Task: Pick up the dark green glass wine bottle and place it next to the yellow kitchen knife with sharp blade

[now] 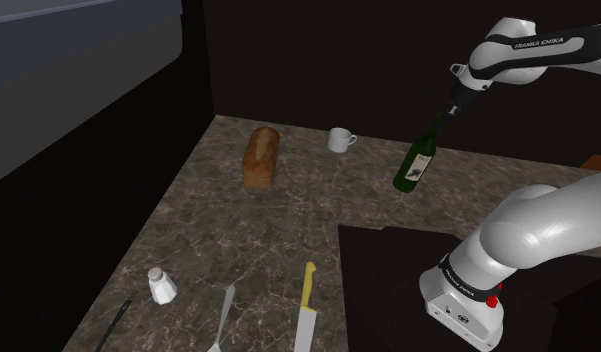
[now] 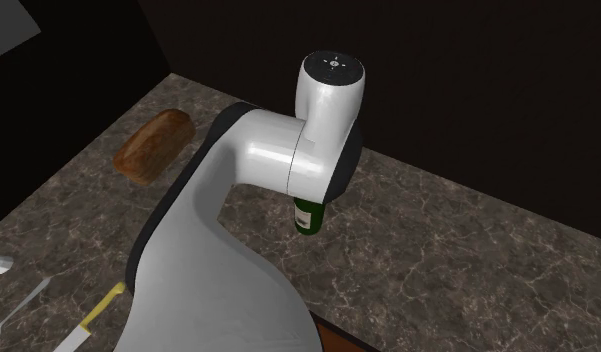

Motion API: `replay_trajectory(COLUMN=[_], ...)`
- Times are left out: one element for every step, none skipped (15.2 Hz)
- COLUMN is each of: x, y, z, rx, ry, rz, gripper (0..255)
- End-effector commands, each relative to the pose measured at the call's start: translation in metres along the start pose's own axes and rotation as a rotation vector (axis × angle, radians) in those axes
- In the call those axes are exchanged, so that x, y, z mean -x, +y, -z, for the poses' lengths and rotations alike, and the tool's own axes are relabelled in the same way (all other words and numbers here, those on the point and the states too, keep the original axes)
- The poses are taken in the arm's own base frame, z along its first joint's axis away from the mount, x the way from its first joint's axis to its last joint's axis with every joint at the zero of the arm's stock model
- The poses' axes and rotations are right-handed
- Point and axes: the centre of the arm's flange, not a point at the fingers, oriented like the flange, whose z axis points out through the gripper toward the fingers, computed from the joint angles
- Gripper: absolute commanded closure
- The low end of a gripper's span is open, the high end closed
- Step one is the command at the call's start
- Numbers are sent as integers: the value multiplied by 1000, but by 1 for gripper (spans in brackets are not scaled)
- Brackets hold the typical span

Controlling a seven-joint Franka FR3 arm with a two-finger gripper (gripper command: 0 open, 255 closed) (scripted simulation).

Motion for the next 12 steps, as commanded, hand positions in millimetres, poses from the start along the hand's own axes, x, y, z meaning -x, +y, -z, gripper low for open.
replay_trajectory(x=[0, -1, -1, -2, -2, -3, -3, -4, -5, -5, -6, -6], y=[0, 0, 0, 1, 1, 1, 1, 1, 2, 2, 2, 2], z=[0, 5, 10, 16, 21, 26, 31, 36, 42, 47, 52, 57], rx=[0, 0, 0, 0, 0, 0, 0, 0, 0, 0, 0, 0], ry=[0, 0, 0, 0, 0, 0, 0, 0, 0, 0, 0, 0], rz=[0, 0, 0, 0, 0, 0, 0, 0, 0, 0, 0, 0], gripper=[255, 255, 255, 255, 255, 255, 255, 255, 255, 255, 255, 255])
